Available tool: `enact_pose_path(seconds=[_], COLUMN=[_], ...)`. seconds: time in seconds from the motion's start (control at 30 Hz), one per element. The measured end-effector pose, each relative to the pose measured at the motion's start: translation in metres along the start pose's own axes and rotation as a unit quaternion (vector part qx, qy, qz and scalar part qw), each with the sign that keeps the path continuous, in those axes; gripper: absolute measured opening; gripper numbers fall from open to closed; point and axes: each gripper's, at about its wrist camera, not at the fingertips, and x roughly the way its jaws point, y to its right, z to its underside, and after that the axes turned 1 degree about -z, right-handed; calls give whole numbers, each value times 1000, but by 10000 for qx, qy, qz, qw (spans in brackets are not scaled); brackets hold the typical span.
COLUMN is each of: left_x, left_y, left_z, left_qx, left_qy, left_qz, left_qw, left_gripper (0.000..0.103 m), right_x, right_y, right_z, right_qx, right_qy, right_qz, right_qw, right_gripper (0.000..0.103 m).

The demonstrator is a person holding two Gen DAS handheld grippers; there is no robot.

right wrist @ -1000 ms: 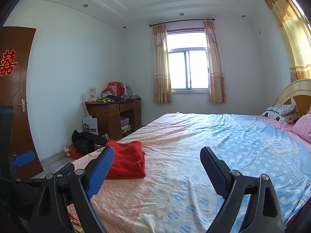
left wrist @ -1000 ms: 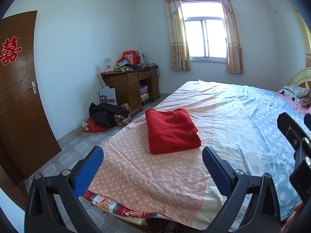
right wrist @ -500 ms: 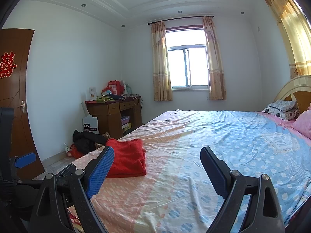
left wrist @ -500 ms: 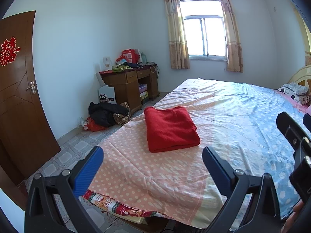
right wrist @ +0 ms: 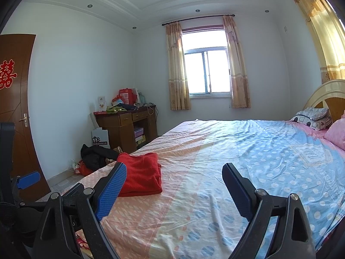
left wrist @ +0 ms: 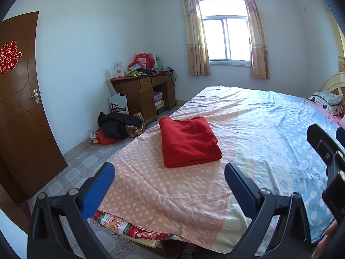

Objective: Fold small clothes

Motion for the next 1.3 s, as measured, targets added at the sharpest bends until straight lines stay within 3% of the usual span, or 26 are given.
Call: enact_pose_path(seconds=[1.3], left_x=[13], left_y=[-4], left_z=[1], left_qx=[-174], left_qy=[-268], left_qz=[-6], left_qw=[9995], left_gripper=[103], right_x=[0], right_y=[-3], right_z=[1], right_qx=[7], right_qy=[56], right_qz=[93], right_qw=[9999], right_gripper=[91])
